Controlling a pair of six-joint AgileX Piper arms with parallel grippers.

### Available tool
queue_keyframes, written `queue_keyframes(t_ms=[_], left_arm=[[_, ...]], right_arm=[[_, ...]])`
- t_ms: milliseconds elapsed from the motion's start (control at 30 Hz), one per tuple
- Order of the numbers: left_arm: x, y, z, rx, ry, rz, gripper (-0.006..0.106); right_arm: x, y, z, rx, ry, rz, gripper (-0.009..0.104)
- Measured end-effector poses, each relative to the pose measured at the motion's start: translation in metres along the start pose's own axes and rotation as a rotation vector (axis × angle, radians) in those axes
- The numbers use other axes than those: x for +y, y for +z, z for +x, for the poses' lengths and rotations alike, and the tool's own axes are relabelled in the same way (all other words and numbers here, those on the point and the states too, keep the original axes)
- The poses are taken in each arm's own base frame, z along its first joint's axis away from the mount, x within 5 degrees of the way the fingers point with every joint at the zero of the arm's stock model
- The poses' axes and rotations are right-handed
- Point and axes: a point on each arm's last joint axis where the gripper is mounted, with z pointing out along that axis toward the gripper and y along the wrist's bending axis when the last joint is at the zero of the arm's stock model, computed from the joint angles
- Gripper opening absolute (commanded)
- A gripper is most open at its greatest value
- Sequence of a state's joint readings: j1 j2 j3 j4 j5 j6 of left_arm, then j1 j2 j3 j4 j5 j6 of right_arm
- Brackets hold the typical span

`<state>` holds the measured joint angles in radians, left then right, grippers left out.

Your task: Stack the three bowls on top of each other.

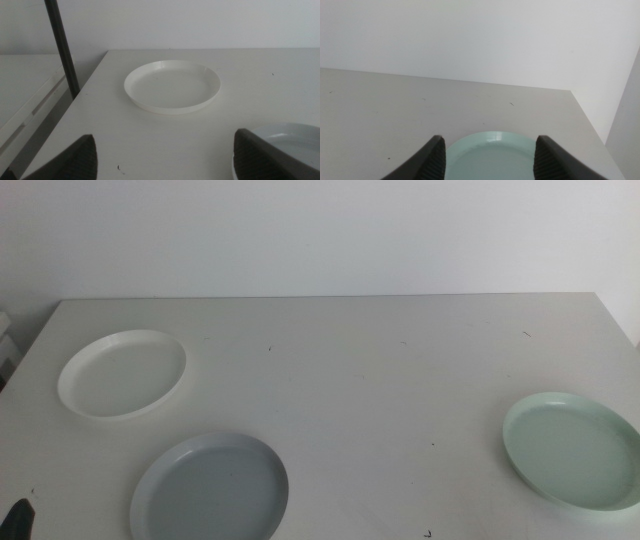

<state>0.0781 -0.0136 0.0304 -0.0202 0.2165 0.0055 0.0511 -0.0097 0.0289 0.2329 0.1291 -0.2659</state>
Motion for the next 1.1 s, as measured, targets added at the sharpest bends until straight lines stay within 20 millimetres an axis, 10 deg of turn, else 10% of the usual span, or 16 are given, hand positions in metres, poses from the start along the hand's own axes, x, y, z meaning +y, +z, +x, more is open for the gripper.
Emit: queue_keyframes(t_ms=[300,833,1100], left_arm=[[-0.001,0.005,-0.009,0.072,-0.042,0.004,0.105],[-0.036,0.062,-0.161,0.364,0.020,0.220,0.105],[-0.047,0.096,-0.198,0.670,0.057,0.219,0.105]], right_arm=[[0.000,0.000,0.000,0.000,0.000,0.000,0.046],[0.000,0.000,0.000,0.000,0.000,0.000,0.046],[0.000,0.000,0.000,0.000,0.000,0.000,0.046]])
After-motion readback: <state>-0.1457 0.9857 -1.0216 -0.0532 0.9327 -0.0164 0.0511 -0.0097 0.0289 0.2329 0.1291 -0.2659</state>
